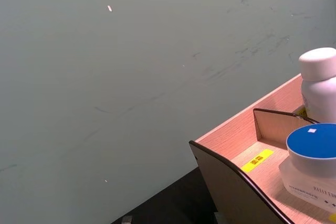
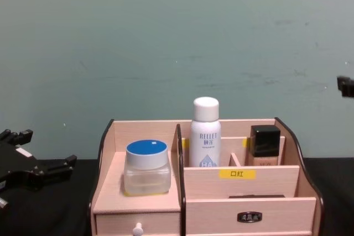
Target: Pick up the facial cleanser and watermelon frost from the table and place them into the tiered storage box.
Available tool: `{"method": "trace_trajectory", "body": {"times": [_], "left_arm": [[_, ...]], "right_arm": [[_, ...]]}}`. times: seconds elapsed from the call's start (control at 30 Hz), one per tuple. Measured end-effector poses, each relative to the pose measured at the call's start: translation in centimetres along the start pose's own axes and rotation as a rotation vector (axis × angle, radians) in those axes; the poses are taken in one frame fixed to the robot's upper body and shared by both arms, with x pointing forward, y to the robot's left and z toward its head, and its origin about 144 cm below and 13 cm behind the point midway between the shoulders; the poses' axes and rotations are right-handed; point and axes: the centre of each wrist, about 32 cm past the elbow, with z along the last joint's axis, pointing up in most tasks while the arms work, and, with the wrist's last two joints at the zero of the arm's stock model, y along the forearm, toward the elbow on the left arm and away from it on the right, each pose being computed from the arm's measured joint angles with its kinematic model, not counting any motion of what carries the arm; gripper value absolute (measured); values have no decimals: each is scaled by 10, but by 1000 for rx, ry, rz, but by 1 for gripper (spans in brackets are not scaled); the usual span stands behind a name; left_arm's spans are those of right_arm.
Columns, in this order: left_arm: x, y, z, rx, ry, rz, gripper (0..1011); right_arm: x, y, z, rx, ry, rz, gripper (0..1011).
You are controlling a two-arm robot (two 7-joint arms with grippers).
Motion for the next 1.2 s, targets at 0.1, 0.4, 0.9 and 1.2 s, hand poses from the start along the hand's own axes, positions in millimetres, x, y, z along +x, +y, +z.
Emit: {"method": "trace_trajectory", "body": {"times": [0.1, 0.4, 0.9, 1.2], "left_arm": [[0, 0, 0, 0, 0, 0, 1010], [0, 0, 0, 0, 0, 0, 1010], [0, 0, 0, 0, 0, 0, 1010], [0, 0, 0, 0, 0, 0, 1010]], "right_arm": [[1, 2, -8, -28, 10, -6, 1002], [1, 4, -17, -62, 24, 10, 1002], [1, 4, -15, -54, 21, 7, 1002], [1, 4, -14, -53, 20, 6, 1002]]}}
